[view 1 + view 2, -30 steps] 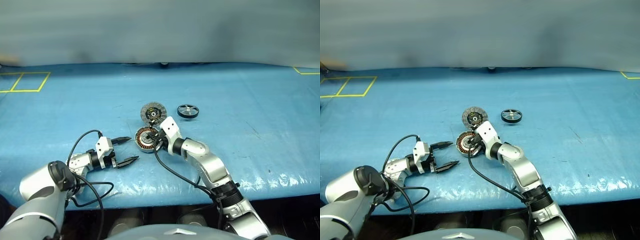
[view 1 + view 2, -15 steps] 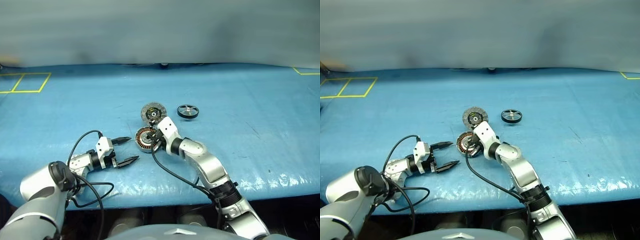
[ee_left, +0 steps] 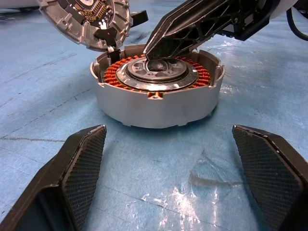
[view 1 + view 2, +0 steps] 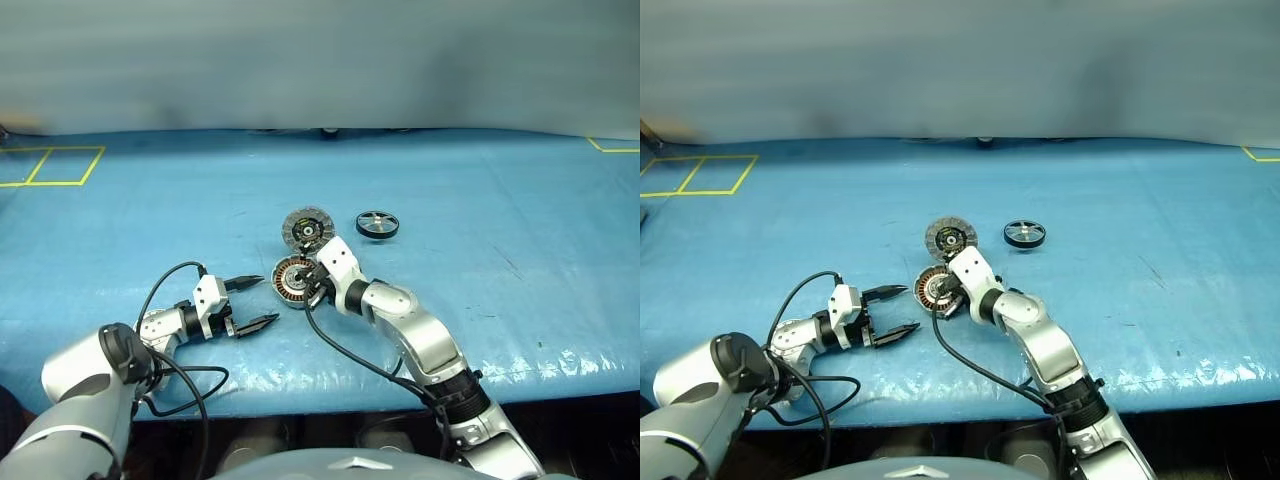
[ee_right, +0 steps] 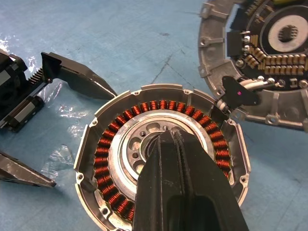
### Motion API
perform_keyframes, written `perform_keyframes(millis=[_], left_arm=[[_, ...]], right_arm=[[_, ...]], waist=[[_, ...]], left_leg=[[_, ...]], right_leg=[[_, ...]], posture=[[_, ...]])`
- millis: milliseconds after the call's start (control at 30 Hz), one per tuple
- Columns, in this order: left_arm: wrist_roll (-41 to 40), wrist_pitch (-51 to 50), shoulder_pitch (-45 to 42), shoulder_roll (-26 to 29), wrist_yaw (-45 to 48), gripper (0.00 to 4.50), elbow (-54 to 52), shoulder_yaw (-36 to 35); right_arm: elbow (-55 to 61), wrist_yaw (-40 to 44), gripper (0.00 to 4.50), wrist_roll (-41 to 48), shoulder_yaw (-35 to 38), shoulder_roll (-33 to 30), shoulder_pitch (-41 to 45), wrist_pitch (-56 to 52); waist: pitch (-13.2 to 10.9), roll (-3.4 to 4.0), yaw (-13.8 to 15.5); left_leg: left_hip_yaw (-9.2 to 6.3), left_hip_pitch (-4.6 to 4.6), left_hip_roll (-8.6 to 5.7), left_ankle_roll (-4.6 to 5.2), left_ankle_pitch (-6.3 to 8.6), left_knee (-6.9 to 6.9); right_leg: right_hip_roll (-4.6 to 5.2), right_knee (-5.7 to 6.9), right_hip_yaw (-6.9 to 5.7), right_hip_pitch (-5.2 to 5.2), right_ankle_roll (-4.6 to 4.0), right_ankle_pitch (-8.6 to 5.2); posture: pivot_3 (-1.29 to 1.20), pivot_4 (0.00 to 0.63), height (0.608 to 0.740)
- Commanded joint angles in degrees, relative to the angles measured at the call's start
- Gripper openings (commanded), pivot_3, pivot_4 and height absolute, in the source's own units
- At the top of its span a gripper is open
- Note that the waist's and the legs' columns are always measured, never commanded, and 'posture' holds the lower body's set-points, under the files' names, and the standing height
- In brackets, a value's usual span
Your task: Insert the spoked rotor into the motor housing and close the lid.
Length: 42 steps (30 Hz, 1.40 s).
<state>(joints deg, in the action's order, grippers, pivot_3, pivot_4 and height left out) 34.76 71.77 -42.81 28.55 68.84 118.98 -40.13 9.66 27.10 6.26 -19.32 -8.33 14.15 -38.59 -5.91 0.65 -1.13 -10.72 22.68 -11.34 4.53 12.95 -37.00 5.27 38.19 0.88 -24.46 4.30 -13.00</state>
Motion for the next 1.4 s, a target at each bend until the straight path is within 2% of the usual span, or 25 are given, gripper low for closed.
perform_keyframes(millis=[33, 233, 700, 1100, 1400], left_arm=[[-0.1, -0.5, 1.1, -0.1, 0.5, 4.50, 1.0, 0.7], [-0.2, -0.5, 1.0, -0.2, 0.5, 4.50, 1.0, 0.8], [-0.3, -0.7, 1.1, -0.2, 0.4, 4.50, 1.0, 1.0], [-0.3, -0.9, 1.2, -0.4, 0.3, 4.50, 1.0, 1.2], [-0.5, -0.8, 1.1, -0.5, 0.1, 4.50, 1.0, 1.3]], right_arm=[[3.9, -0.4, 0.01, 2.5, 1.9, 1.1, -0.1, -1.9], [6.0, -1.4, 0.01, 2.1, 2.0, 0.5, 0.8, -2.5], [1.0, -1.6, 0.01, 1.2, 1.7, -0.3, -0.2, -1.8], [5.4, -0.6, 0.01, 3.4, 0.7, 0.5, 0.1, -3.9], [4.3, -0.8, 0.01, 2.7, -0.3, 0.2, -0.3, -4.0]], waist=[[0.0, 0.00, 0.0], [0.0, 0.01, 0.0], [0.0, 0.01, 0.0], [0.0, 0.01, 0.0], [0.0, 0.01, 0.1]], left_leg=[[0.00, 0.00, 0.00, 0.00, 0.00, 0.00], [0.00, 0.01, 0.00, 0.00, 0.00, 0.01], [0.00, 0.00, 0.00, -0.01, 0.00, 0.01], [0.00, 0.01, 0.00, -0.01, 0.00, 0.02], [0.00, 0.01, 0.00, -0.01, 0.00, 0.03]], right_leg=[[0.00, 0.00, 0.00, 0.00, 0.00, 0.00], [0.00, 0.00, -0.01, -0.01, 0.00, 0.00], [0.00, 0.00, 0.00, -0.01, 0.00, 0.00], [0.01, 0.00, -0.01, -0.01, 0.00, 0.00], [0.01, -0.01, -0.01, -0.02, 0.00, 0.00]], posture=[[0.00, 0.150, 0.740], [0.00, 0.150, 0.740], [0.00, 0.150, 0.740], [0.00, 0.150, 0.740], [0.00, 0.150, 0.740]])
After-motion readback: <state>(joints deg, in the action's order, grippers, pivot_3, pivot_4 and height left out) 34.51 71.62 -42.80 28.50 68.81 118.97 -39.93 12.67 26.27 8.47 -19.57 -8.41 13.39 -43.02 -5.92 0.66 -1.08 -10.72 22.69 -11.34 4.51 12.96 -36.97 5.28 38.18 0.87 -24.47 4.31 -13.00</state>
